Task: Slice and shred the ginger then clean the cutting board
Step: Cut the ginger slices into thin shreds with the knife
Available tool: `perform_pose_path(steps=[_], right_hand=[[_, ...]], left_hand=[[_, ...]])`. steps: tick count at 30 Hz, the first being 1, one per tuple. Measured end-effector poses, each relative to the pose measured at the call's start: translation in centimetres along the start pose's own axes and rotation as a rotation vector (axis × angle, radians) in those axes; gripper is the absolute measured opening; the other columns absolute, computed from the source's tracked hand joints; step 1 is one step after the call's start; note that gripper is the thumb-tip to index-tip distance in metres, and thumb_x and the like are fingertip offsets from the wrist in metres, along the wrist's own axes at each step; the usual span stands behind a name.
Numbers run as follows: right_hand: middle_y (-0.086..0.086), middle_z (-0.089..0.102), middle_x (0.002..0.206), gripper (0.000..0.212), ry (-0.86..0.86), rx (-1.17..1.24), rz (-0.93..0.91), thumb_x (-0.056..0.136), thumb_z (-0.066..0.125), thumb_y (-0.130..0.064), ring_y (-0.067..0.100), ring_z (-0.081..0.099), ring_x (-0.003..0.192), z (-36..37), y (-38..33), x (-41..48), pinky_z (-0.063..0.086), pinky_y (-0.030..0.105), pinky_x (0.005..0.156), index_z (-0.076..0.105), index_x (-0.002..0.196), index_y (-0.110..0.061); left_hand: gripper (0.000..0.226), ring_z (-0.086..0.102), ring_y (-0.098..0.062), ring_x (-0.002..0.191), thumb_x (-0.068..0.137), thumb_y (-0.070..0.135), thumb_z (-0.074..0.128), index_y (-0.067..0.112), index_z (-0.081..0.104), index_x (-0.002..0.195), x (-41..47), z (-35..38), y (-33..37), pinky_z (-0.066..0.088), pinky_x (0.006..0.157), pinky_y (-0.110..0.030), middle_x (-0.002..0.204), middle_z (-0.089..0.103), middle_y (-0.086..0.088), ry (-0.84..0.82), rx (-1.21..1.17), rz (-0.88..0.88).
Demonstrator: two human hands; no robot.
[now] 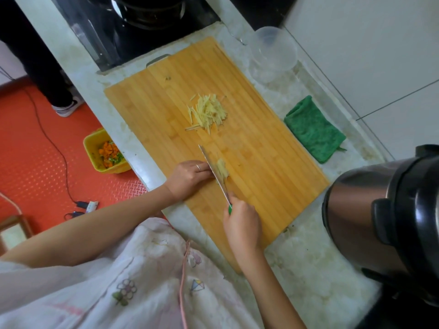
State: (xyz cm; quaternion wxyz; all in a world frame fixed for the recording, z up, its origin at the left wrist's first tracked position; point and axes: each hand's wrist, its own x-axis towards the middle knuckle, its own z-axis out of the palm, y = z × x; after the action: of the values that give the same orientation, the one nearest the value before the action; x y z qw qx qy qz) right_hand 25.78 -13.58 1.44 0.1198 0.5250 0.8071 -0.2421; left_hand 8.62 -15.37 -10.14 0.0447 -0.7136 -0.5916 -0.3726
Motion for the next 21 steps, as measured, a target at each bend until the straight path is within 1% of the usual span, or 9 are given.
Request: perform_pose_path(steps=[5, 9, 12, 14, 16, 18, 21], right_hand=[[0.010, 0.068, 0.103, 0.043, 0.006, -0.042, 0.023, 0.096, 0.045, -0.018, 0.029, 0.062, 0.099, 0.4, -0.3, 0.0, 0.041, 0.035, 0.066, 0.044, 0.138, -0.026], [0.009, 0.067, 0.107, 0.047, 0.003, -0.045, 0.047, 0.096, 0.046, -0.018, 0.028, 0.062, 0.101, 0.8, -1.1, 1.0, 0.043, 0.035, 0.069, 0.038, 0.142, -0.026], [0.009, 0.068, 0.107, 0.046, 0.000, -0.032, 0.043, 0.096, 0.046, -0.018, 0.027, 0.062, 0.101, 0.5, -0.8, 0.8, 0.042, 0.033, 0.068, 0.041, 0.141, -0.025], [0.009, 0.068, 0.107, 0.047, 0.002, -0.042, 0.030, 0.096, 0.046, -0.017, 0.027, 0.062, 0.100, 0.2, -0.3, -0.1, 0.042, 0.033, 0.068, 0.041, 0.142, -0.025], [0.009, 0.068, 0.107, 0.048, -0.004, -0.033, 0.028, 0.096, 0.046, -0.017, 0.026, 0.062, 0.100, 0.1, -0.1, -0.7, 0.038, 0.031, 0.066, 0.039, 0.143, -0.025], [0.010, 0.068, 0.107, 0.047, -0.008, -0.030, 0.042, 0.096, 0.046, -0.017, 0.027, 0.062, 0.100, 0.1, -0.1, -0.7, 0.041, 0.032, 0.067, 0.041, 0.141, -0.024], [0.010, 0.067, 0.108, 0.043, -0.024, -0.027, 0.056, 0.095, 0.046, -0.015, 0.028, 0.062, 0.102, 0.2, -0.5, 0.2, 0.045, 0.035, 0.072, 0.045, 0.137, -0.023]], left_hand=[[0.042, 0.067, -0.027, 0.078, 0.102, 0.023, 0.040, 0.006, 0.075, 0.086, 0.0, 0.0, 0.0, 0.050, 0.066, -0.029, 0.092, 0.073, -0.007, 0.013, 0.008, 0.019], [0.033, 0.067, -0.026, 0.083, 0.100, 0.019, 0.045, 0.006, 0.074, 0.090, -0.5, 0.3, -0.3, 0.049, 0.071, -0.029, 0.095, 0.072, -0.007, -0.016, -0.008, -0.002], [0.030, 0.069, -0.026, 0.083, 0.098, 0.017, 0.047, 0.007, 0.074, 0.091, -0.6, 0.4, -0.3, 0.053, 0.069, -0.029, 0.096, 0.072, -0.007, -0.039, -0.013, -0.009], [0.033, 0.067, -0.026, 0.082, 0.099, 0.019, 0.046, 0.006, 0.074, 0.089, -0.5, 0.3, -0.3, 0.050, 0.072, -0.029, 0.094, 0.072, -0.007, -0.026, -0.010, 0.004], [0.036, 0.066, -0.026, 0.081, 0.100, 0.020, 0.043, 0.006, 0.073, 0.088, -0.2, 0.1, -0.4, 0.047, 0.073, -0.029, 0.092, 0.072, -0.007, -0.010, -0.001, 0.012], [0.034, 0.066, -0.027, 0.082, 0.100, 0.020, 0.044, 0.006, 0.072, 0.089, -0.3, 0.1, -0.4, 0.048, 0.073, -0.029, 0.093, 0.072, -0.008, -0.013, -0.015, 0.011], [0.029, 0.069, -0.026, 0.084, 0.099, 0.018, 0.047, 0.007, 0.073, 0.091, -0.7, 0.4, -0.4, 0.053, 0.070, -0.030, 0.096, 0.072, -0.007, -0.036, -0.006, 0.001]])
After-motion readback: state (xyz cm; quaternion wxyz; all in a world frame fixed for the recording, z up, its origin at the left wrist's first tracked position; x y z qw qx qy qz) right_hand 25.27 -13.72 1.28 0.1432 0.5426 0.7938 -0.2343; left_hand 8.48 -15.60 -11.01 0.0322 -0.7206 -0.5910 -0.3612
